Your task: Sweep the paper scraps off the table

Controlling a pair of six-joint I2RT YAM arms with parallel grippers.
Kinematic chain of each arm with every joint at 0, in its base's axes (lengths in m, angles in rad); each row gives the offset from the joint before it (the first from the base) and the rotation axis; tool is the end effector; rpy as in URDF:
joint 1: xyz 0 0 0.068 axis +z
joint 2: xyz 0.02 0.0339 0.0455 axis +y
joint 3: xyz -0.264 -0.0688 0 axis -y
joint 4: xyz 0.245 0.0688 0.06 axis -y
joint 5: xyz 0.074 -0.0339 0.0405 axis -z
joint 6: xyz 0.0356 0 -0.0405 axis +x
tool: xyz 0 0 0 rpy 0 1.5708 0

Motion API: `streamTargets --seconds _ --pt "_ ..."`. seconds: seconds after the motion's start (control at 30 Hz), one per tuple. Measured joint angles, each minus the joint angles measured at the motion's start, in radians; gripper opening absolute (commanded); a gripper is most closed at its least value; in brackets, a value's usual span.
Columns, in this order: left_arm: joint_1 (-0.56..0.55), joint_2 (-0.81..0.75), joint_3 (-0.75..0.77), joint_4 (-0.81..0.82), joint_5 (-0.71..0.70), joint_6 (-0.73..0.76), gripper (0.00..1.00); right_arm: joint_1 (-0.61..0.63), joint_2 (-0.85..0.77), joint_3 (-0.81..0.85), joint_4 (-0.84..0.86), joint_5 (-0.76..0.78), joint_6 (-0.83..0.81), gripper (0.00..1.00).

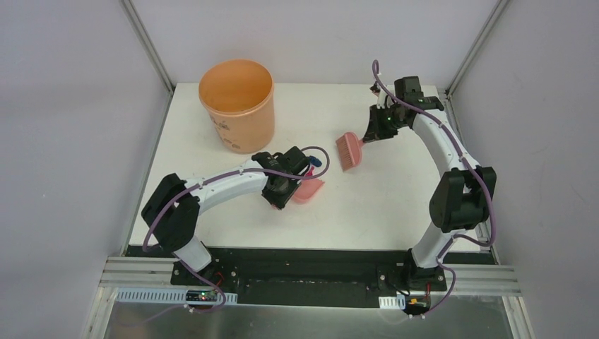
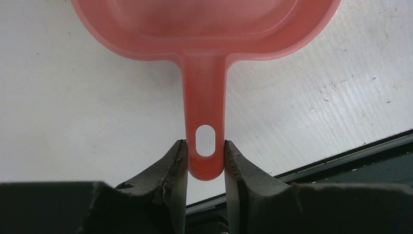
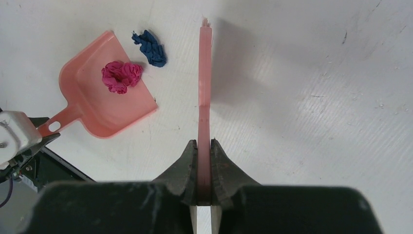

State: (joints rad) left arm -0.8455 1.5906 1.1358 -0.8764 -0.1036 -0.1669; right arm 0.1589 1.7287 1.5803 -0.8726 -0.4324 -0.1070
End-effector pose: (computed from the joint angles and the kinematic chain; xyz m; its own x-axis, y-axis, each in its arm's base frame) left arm 0.2002 -0.2203 0.2174 -0.7564 0.6042 -0.2507 0.6108 0.7895 0.0596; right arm 0.3612 0.0730 0.3067 -0.7986 -0.2262 -0.5577 -0.4477 0.8425 0.2995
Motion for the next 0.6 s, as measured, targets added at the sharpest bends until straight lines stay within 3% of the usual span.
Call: streamTargets --seconds 0.1,0.23,0.43,0.6 --pt "0.0 0.027 0.0 0.01 0.001 0.0 0.26 0.006 0.006 0.0 -0.015 0.006 0.003 0.0" --pt "0.0 0.04 0.0 0.012 0.001 0.001 0.34 0.006 0.006 0.001 -0.016 0.009 0.003 0.0" --pt "0.0 0.047 0.0 0.013 0.017 0.003 0.34 0.006 0.006 0.001 -0.016 0.01 0.005 0.0" --pt "0.0 0.06 0.0 0.013 0.03 0.003 0.26 0.01 0.008 0.023 -0.028 0.01 0.01 0.0"
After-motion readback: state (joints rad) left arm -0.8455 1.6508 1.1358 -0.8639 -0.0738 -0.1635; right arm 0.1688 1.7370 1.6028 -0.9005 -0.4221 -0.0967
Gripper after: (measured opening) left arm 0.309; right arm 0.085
